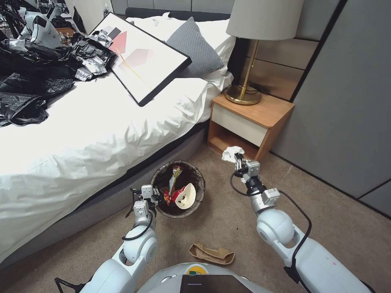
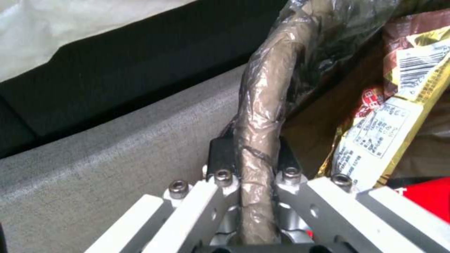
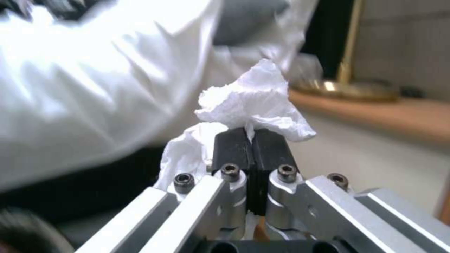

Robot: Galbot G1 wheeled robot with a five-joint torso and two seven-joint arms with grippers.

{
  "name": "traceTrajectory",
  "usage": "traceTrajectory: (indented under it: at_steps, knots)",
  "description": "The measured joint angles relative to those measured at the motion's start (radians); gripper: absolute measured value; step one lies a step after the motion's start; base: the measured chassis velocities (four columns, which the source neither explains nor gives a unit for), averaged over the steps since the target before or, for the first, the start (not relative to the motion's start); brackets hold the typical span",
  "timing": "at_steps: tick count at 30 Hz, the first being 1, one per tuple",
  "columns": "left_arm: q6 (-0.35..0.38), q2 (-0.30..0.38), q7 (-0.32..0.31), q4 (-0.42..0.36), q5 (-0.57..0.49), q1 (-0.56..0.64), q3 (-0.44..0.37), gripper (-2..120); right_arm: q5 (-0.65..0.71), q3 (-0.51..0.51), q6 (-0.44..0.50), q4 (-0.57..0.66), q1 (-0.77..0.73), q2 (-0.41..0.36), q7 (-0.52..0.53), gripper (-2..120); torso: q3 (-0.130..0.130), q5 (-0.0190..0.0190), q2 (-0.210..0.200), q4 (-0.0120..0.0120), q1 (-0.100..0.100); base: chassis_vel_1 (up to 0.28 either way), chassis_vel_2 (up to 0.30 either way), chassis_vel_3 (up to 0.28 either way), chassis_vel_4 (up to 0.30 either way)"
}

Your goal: Pick up the trash bin, then pick up the garbage from the floor and place it into the trash bin.

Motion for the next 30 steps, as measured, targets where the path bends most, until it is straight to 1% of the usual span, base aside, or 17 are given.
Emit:
traceTrajectory:
  at_steps: [2,7,9,10,12,14,15,16,18,19,21,22,24,25,27,30]
  knots:
    - [0.001,0.002,0.001,0.004,0.000,-0.002,0.002,2,0.031,-0.013,0.005,0.054,0.021,-0.019,-0.033,0,0.000,0.0000,0.000,0.0003,0.000,0.000,0.000,0.000,0.000]
    - [0.004,0.003,0.001,0.006,0.000,-0.007,0.006,2,0.062,-0.055,0.011,0.103,0.062,-0.045,-0.075,0,0.000,0.0001,0.000,0.0002,0.000,0.000,0.000,0.000,0.000]
    - [0.006,0.003,0.001,0.008,-0.001,-0.013,0.009,2,0.082,-0.098,0.015,0.116,0.104,-0.064,-0.104,0,0.000,0.0001,0.000,0.0002,0.000,0.000,0.000,0.000,0.000]
    - [0.006,0.003,0.001,0.008,-0.001,-0.013,0.009,2,0.082,-0.098,0.015,0.116,0.104,-0.064,-0.104,0,0.000,0.0001,0.000,0.0002,0.000,0.000,0.000,0.000,0.000]
    - [0.007,0.002,0.001,0.011,-0.001,-0.018,0.014,2,0.095,-0.140,0.019,0.115,0.151,-0.080,-0.130,0,0.000,0.0001,0.000,0.0002,0.000,0.000,0.000,0.000,0.000]
    - [0.007,0.002,0.001,0.013,0.000,-0.020,0.016,2,0.099,-0.157,0.020,0.112,0.165,-0.084,-0.134,0,0.000,0.0001,0.000,0.0002,0.000,0.000,0.000,0.000,0.000]
    - [0.007,0.002,0.001,0.017,0.000,-0.024,0.017,2,0.110,-0.211,0.022,0.105,0.203,-0.098,-0.143,0,0.000,0.0002,0.000,0.0002,0.000,0.000,0.000,0.000,0.000]
    - [0.007,0.002,0.001,0.017,0.000,-0.024,0.017,2,0.110,-0.211,0.022,0.105,0.203,-0.098,-0.143,0,0.000,0.0002,0.000,0.0002,0.000,0.000,0.000,0.000,0.000]
    - [0.007,-0.001,0.002,0.021,0.000,-0.029,0.020,2,0.117,-0.289,0.023,0.093,0.243,-0.112,-0.150,0,0.000,0.0000,0.000,0.0003,0.000,0.000,0.000,0.000,0.000]
    - [0.007,-0.001,0.002,0.021,0.000,-0.029,0.020,2,0.117,-0.289,0.023,0.093,0.243,-0.112,-0.150,0,0.000,0.0000,0.000,0.0003,0.000,0.000,0.000,0.000,0.000]
    - [0.008,-0.004,0.002,0.022,0.000,-0.033,0.023,2,0.118,-0.350,0.023,0.079,0.265,-0.117,-0.153,0,0.000,0.0000,0.000,0.0001,0.000,0.000,0.000,0.000,0.000]
    - [0.008,-0.004,0.002,0.022,0.000,-0.033,0.023,2,0.118,-0.350,0.023,0.079,0.265,-0.117,-0.153,0,0.000,0.0000,0.000,0.0001,0.000,0.000,0.000,0.000,0.000]
    - [0.009,-0.006,0.002,0.023,-0.001,-0.035,0.022,2,0.118,-0.405,0.023,0.065,0.281,-0.117,-0.155,0,0.000,-0.0001,0.000,0.0000,0.000,0.000,0.000,0.000,0.000]
    - [0.009,-0.006,0.002,0.023,-0.001,-0.035,0.022,2,0.118,-0.405,0.023,0.065,0.281,-0.117,-0.155,0,0.000,-0.0001,0.000,0.0000,0.000,0.000,0.000,0.000,0.000]
    - [0.010,-0.006,0.002,0.023,-0.002,-0.035,0.020,2,0.115,-0.452,0.023,0.048,0.294,-0.116,-0.156,0,0.000,-0.0002,0.000,0.0000,0.000,0.000,0.000,0.000,0.000]
    - [0.010,-0.006,0.002,0.023,-0.002,-0.035,0.019,2,0.111,-0.469,0.023,0.041,0.299,-0.116,-0.156,0,0.000,-0.0001,0.000,0.0001,0.000,0.000,0.000,0.000,0.000]
